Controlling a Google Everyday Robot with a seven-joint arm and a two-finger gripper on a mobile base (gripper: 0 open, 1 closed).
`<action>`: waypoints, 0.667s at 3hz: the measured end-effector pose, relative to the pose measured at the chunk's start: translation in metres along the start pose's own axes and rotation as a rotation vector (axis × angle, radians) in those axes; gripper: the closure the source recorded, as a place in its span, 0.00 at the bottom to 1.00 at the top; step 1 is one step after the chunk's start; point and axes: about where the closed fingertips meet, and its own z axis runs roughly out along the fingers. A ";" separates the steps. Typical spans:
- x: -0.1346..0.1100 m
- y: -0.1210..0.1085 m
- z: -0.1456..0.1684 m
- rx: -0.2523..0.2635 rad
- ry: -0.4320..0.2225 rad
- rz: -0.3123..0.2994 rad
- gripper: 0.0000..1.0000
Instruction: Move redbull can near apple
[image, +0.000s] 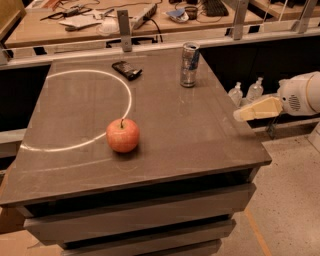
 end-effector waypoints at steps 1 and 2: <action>-0.011 0.000 0.000 -0.014 -0.047 -0.001 0.00; -0.024 0.004 0.000 -0.066 -0.119 0.005 0.00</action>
Offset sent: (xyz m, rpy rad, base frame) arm 0.0108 0.0201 0.0322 0.1858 -0.1121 0.1134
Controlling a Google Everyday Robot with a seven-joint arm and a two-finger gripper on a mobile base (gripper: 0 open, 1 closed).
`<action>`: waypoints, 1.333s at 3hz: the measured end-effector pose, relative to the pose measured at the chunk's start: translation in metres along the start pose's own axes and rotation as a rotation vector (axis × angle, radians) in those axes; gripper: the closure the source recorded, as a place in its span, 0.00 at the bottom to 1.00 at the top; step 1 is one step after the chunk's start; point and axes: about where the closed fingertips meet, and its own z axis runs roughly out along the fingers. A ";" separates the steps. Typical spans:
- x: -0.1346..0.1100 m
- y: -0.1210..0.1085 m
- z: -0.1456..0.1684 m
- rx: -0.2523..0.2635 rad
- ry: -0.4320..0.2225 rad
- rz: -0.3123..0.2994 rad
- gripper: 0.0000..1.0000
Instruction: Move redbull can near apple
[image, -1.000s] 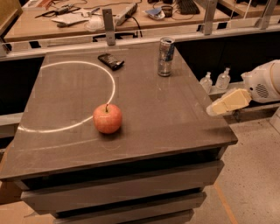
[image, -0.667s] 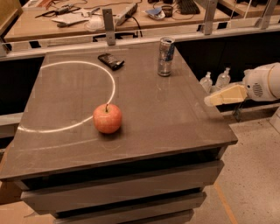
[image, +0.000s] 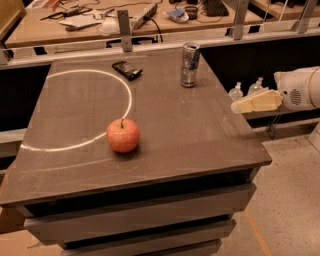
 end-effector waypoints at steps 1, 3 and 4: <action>-0.025 -0.002 0.018 -0.038 -0.117 0.047 0.00; -0.052 -0.008 0.093 0.013 -0.276 0.104 0.00; -0.064 -0.003 0.112 0.013 -0.322 0.106 0.00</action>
Offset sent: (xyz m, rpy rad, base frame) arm 0.0976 0.0458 -0.0093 0.2523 -0.1906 -0.1109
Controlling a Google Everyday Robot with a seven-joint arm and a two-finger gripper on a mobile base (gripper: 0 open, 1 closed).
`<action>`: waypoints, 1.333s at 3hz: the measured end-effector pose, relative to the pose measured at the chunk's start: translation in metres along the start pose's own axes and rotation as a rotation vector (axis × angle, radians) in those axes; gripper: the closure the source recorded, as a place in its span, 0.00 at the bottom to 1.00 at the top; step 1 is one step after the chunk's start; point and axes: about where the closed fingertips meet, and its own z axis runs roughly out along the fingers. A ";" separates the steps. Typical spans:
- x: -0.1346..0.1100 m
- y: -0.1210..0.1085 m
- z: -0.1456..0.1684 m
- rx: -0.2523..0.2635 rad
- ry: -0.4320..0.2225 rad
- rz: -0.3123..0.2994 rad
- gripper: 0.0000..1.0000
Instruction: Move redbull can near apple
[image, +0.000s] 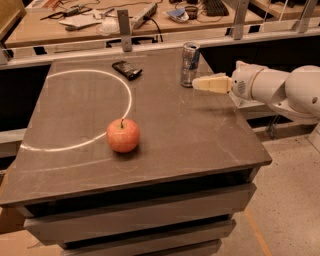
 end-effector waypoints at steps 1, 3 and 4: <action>-0.013 0.015 0.031 -0.047 -0.043 -0.013 0.00; -0.015 0.038 0.074 -0.114 -0.050 -0.052 0.00; -0.016 0.034 0.091 -0.113 -0.051 -0.069 0.15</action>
Offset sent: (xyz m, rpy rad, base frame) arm 0.0363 0.0667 0.0078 0.0227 -0.0686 0.1229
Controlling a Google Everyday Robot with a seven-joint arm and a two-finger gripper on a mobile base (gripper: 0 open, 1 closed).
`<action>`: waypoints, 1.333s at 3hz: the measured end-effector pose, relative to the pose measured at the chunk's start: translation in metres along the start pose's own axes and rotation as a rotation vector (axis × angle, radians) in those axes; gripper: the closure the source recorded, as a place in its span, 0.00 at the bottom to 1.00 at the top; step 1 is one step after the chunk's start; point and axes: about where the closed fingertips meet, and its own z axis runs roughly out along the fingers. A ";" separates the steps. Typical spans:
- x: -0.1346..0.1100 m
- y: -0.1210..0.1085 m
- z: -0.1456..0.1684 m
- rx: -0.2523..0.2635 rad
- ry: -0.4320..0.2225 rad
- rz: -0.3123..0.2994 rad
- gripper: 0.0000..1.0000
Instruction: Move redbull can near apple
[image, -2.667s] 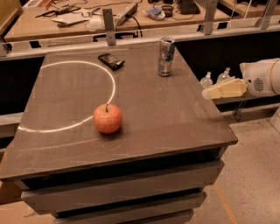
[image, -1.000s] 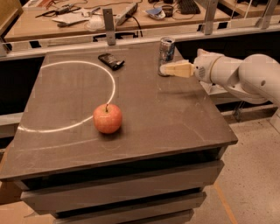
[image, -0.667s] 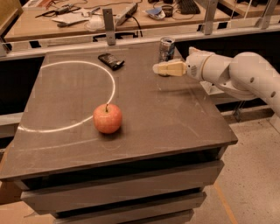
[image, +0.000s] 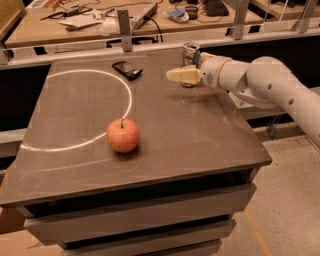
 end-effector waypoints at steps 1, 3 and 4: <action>-0.005 -0.010 0.016 0.003 -0.019 -0.010 0.47; -0.015 -0.016 0.008 -0.028 -0.046 0.043 0.93; -0.020 -0.014 -0.039 -0.117 -0.068 0.105 1.00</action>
Offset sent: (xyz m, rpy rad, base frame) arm 0.0313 0.0026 0.0068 0.0182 -0.0429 -0.0004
